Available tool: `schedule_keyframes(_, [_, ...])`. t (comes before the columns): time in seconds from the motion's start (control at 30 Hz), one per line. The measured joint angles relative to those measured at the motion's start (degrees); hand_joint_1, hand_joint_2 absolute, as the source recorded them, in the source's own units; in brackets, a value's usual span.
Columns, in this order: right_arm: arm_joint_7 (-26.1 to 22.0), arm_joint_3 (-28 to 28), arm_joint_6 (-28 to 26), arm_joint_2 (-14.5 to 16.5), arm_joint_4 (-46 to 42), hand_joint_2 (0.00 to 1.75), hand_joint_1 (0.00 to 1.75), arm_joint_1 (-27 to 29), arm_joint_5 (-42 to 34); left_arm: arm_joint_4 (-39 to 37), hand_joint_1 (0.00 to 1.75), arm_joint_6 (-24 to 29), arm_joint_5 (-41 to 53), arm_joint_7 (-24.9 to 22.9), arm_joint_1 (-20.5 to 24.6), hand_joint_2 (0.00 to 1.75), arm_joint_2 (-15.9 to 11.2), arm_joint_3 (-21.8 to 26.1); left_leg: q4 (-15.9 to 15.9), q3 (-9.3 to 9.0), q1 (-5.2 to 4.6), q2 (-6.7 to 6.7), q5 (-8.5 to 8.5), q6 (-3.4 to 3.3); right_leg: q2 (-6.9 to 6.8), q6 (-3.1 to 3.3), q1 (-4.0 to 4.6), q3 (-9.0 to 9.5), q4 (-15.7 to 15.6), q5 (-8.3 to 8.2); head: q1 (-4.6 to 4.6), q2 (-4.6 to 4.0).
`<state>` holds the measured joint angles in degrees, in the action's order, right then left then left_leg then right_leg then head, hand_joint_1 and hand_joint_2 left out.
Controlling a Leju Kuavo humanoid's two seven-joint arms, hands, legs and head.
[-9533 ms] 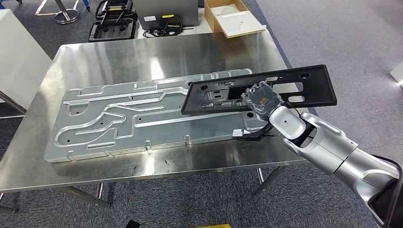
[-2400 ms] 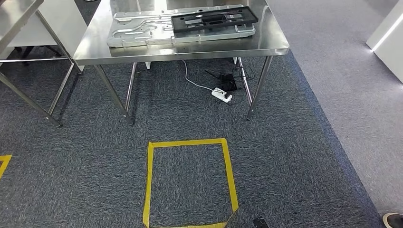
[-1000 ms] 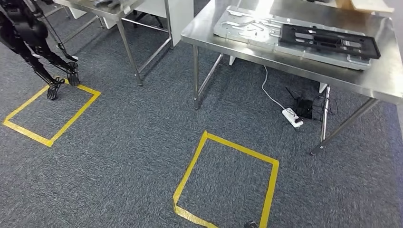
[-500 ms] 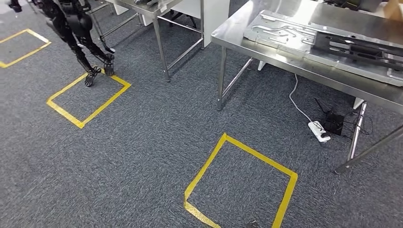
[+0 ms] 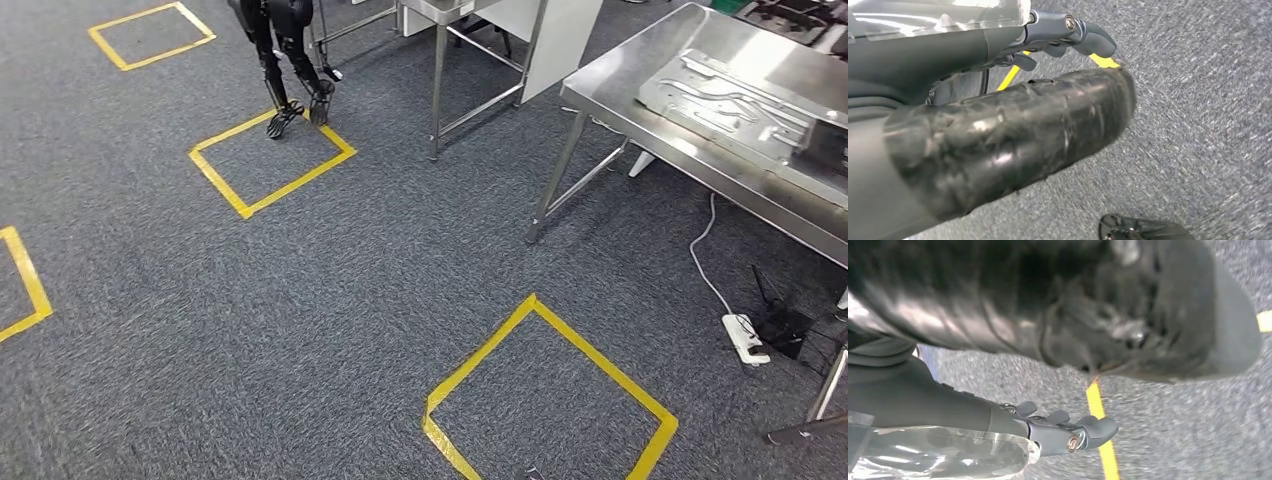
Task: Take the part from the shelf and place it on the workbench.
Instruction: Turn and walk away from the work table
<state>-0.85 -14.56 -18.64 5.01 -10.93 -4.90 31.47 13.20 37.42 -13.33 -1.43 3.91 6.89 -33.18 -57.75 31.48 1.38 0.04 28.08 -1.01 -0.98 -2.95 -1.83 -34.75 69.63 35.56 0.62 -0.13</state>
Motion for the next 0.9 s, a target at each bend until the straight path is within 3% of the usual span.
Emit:
schedule_keyframes(0.03, [-0.1,0.0,0.0,0.0,0.0,0.0,0.0,0.2,-0.1,0.0,0.0,0.0,-0.1,0.0,0.1,0.0,0.0,0.0,0.0,0.03,-0.17,-0.96,0.0,-0.15,0.48,0.16,0.15,-1.72,3.1,0.65,-0.07,0.0])
schedule_keyframes(0.07, [-0.4,0.0,0.0,-0.1,0.0,0.0,0.0,0.3,-0.2,0.0,0.0,0.0,-0.2,0.1,0.0,0.0,0.0,0.0,0.0,-0.02,-0.33,-1.97,0.03,-0.23,0.72,0.36,0.27,-2.67,4.2,0.1,-0.1,0.0])
schedule_keyframes(0.1, [-0.7,0.0,-0.1,-0.1,0.0,0.0,0.0,0.4,-0.3,0.0,0.0,0.0,-0.3,0.2,0.0,0.0,0.0,0.0,-0.1,-0.14,-0.46,-2.99,0.07,-0.25,0.98,0.63,0.37,-2.62,3.1,-1.63,-0.09,0.0])
schedule_keyframes(0.13, [-1.1,0.0,-0.2,-0.1,0.0,0.0,0.0,0.4,-0.4,0.0,0.0,-0.1,-0.4,0.3,0.0,0.0,0.0,0.0,-0.1,-0.26,-0.53,-3.96,0.14,-0.23,1.65,0.95,0.44,-1.73,0.1,-4.11,-0.09,0.0])
schedule_keyframes(0.2, [-2.0,0.0,-0.5,-0.2,0.0,0.0,0.0,0.4,-0.7,0.0,0.0,-0.3,-0.4,0.6,0.0,0.0,0.1,0.0,-0.4,-0.04,-0.59,-5.7,0.32,-0.01,4.82,1.68,0.42,0.63,-6.8,-7.57,-0.08,0.01])
schedule_keyframes(0.27, [-3.0,0.0,-0.8,-0.3,0.0,0.0,0.0,0.4,-0.9,0.0,0.0,-0.5,-0.4,0.7,0.1,0.0,0.1,0.1,-0.5,0.64,-0.36,-7.2,0.28,0.61,6.77,2.12,0.54,1.71,-9.8,-7.93,-0.13,0.01])
schedule_keyframes(0.33, [-4.0,0.1,-1.0,-0.2,0.0,0.0,0.0,0.3,-1.0,0.0,0.0,-0.6,-0.4,0.8,0.0,0.0,0.1,0.1,-0.4,1.1,-0.1,-8.24,0.08,1.42,5.51,2.55,0.59,2.1,-10.6,-7.92,-0.19,0.01])
schedule_keyframes(0.4, [-4.8,0.2,-1.1,0.0,0.0,0.0,0.0,0.2,-0.9,0.0,0.0,-0.7,-0.3,1.0,-0.2,0.0,0.1,0.1,-2.1,2.05,-0.33,-5.94,1.05,1.99,3.85,3.26,0.35,2.71,-11.3,-8.08,0.06,0.01])
schedule_keyframes(0.47, [-5.2,0.2,-1.1,0.2,0.0,0.0,0.0,0.3,-0.9,0.0,0.0,-0.7,-0.3,1.4,0.0,0.0,0.1,0.1,-8.2,5.25,-0.54,-2.23,3.96,2.37,1.98,3.8,0.45,3.06,-11.6,-7.97,0.4,0.0])
schedule_keyframes(0.53, [-5.0,0.2,-1.1,0.2,0.1,0.0,0.0,0.3,-0.9,0.0,0.0,-0.6,-0.3,1.8,0.2,0.0,0.1,0.1,-14.5,8.82,-0.47,-0.87,5.98,2.61,0.0,4.02,0.75,3.14,-11.5,-7.73,0.49,0.0])
schedule_keyframes(0.57, [-4.9,0.2,-1.0,0.2,0.1,0.0,0.0,0.3,-0.9,0.0,0.0,-0.6,-0.3,2.0,0.1,0.0,0.1,0.1,-15.2,9.33,-0.45,-0.61,5.58,2.63,-0.89,4.05,0.86,3.21,-11.5,-7.6,0.49,0.0])
schedule_keyframes(0.6, [-4.8,0.2,-1.0,0.3,0.1,0.0,0.0,0.3,-0.9,0.0,0.0,-0.6,-0.3,2.1,0.0,0.0,0.0,0.1,-13.6,8.64,-0.47,-0.33,4.19,2.55,-1.68,4.03,0.94,3.31,-11.5,-7.46,0.5,0.0])
schedule_keyframes(0.67, [-4.4,0.2,-0.8,0.5,0.1,0.0,0.0,0.2,-0.8,0.0,0.0,-0.5,-0.3,2.2,0.0,0.0,0.0,0.1,-6.2,4.78,-0.75,1.26,0.59,1.94,-3.13,3.83,1.16,3.7,-11.4,-7.11,0.5,0.0])
schedule_keyframes(0.73, [-3.9,0.2,-0.6,0.7,0.1,0.0,0.0,0.1,-0.7,0.0,0.0,-0.3,-0.3,2.2,0.1,0.0,0.0,0.1,-0.8,1.98,-1.2,2.54,-1.11,1.1,-4.36,3.35,1.37,4.1,-11.4,-6.75,0.42,0.0])
schedule_keyframes(0.83, [-3.1,0.3,-0.1,0.8,0.1,0.0,0.0,-0.1,-0.7,0.0,0.0,0.0,-0.5,2.0,0.1,0.0,-0.1,0.1,0.3,1.64,-1.34,1.31,-1.34,0.22,-5.49,2.4,1.31,4.66,-11.5,-6.39,0.33,0.0])
schedule_keyframes(0.9, [-2.7,0.3,0.0,0.8,0.1,0.0,0.0,-0.2,-0.8,0.0,0.0,0.1,-0.5,1.6,-0.1,0.0,-0.2,0.1,1.3,0.96,-0.94,0.26,-1.85,-0.35,-3.56,1.88,1.18,4.22,-9.8,-4.75,0.06,0.0])
